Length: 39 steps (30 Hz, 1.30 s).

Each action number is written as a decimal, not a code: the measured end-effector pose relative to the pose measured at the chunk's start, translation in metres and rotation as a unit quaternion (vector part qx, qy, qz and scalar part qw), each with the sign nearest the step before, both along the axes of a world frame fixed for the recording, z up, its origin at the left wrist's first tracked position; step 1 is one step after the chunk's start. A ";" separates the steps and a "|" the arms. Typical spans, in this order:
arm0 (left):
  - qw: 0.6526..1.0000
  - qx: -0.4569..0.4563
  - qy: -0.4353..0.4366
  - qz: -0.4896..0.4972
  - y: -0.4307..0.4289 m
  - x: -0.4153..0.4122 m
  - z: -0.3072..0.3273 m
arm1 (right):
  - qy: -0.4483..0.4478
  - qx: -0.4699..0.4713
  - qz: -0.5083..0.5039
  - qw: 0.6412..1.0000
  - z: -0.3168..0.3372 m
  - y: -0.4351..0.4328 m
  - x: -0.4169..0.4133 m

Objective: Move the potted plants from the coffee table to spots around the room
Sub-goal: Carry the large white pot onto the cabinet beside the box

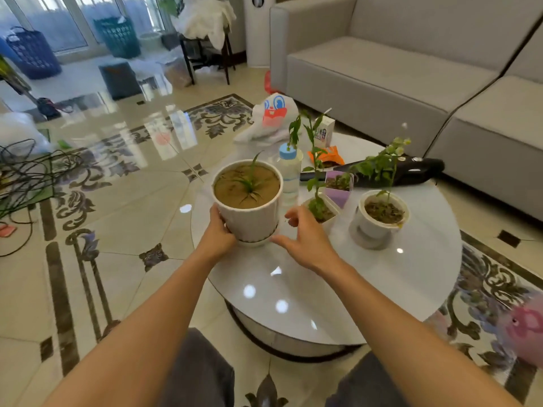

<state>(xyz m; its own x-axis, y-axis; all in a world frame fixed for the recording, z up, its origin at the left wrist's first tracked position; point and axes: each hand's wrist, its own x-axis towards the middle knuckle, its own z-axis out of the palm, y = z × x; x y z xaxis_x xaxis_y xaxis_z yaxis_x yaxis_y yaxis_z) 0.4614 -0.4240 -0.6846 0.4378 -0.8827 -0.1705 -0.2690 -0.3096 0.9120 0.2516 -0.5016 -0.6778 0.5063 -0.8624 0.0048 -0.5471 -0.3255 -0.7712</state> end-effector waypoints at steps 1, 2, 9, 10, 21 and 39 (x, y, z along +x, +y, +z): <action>1.000 0.000 0.001 -0.007 -0.001 0.000 -0.005 | 0.027 0.021 0.008 0.999 -0.007 -0.004 0.002; 1.000 0.002 0.001 -0.014 -0.002 0.002 -0.009 | 0.056 0.038 0.021 0.997 -0.013 -0.007 0.005; 0.990 0.066 -0.066 -0.106 -0.006 0.027 -0.011 | 0.079 0.029 0.081 0.993 -0.034 -0.026 0.032; 0.987 0.070 -0.077 -0.118 -0.007 0.030 -0.012 | 0.057 0.029 0.080 0.995 -0.034 -0.029 0.035; 0.981 0.051 -0.100 -0.157 -0.025 0.049 -0.027 | 0.016 0.005 0.061 0.998 -0.051 -0.038 0.050; 0.993 -0.025 -0.027 -0.115 -0.001 0.019 -0.030 | -0.055 0.125 0.131 0.982 -0.048 -0.037 0.033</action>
<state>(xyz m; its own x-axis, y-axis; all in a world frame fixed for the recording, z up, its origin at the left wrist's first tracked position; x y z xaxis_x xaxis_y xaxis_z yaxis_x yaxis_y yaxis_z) 0.4807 -0.4253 -0.7145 0.2316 -0.9671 -0.1055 -0.3768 -0.1892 0.9068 0.2849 -0.5382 -0.7255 0.7186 -0.6845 -0.1225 -0.3787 -0.2374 -0.8946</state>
